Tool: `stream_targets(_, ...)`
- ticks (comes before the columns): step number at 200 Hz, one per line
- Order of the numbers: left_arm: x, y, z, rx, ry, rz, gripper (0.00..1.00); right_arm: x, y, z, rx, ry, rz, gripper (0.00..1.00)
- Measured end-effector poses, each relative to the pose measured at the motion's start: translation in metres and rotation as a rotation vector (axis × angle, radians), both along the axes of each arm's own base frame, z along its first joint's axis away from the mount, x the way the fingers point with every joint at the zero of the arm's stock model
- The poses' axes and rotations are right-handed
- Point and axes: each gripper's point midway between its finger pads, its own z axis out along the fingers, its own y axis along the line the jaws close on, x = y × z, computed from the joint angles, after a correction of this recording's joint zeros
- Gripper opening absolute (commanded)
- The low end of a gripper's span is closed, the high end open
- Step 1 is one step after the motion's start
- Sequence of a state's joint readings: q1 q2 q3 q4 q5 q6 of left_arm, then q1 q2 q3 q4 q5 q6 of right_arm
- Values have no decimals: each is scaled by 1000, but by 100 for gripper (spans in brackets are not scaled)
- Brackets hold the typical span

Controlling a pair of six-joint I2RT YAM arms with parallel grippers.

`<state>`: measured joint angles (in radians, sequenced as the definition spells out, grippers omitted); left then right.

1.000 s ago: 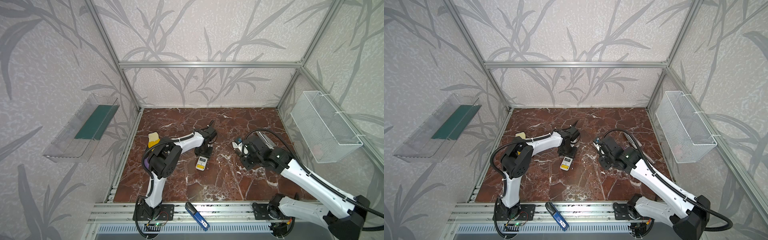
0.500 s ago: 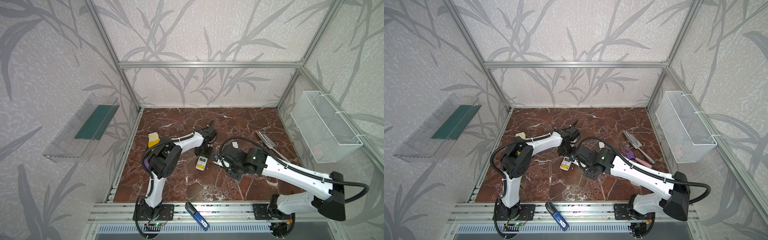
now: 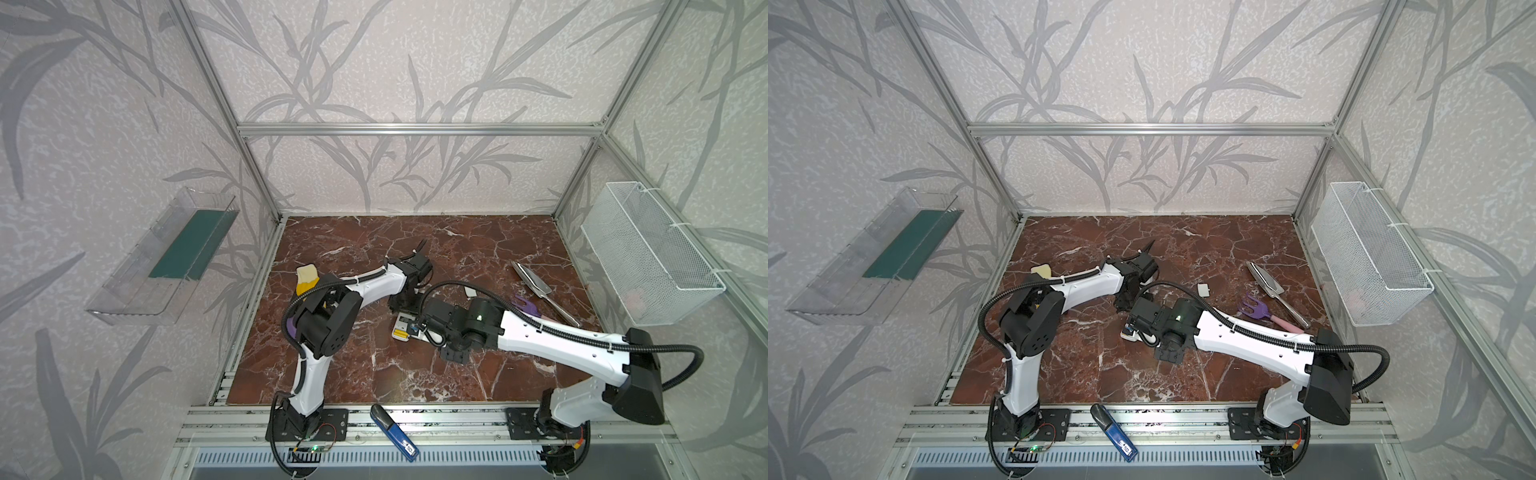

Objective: Unload the batteries from the remote control
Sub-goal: 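Bring the screwdriver tip over the yellow batteries with the right gripper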

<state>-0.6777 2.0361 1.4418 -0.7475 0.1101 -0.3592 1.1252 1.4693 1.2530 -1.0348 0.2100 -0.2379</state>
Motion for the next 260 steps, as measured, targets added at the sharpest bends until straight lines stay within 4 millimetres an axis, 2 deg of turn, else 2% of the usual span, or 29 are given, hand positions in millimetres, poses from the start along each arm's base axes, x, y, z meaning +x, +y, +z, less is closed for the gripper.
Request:
stream_targets(68,0,0,0,-3,-4,2,48,10,3,-1,-14,-40,-8,0)
stream_targets(183,0,1,0,-2,-7,8,48,11,6,-13,-45,-26,-11,0)
stream_targets(260,1,2,0,8,-14,17,48,15,8,-9,-75,-29,-13,0)
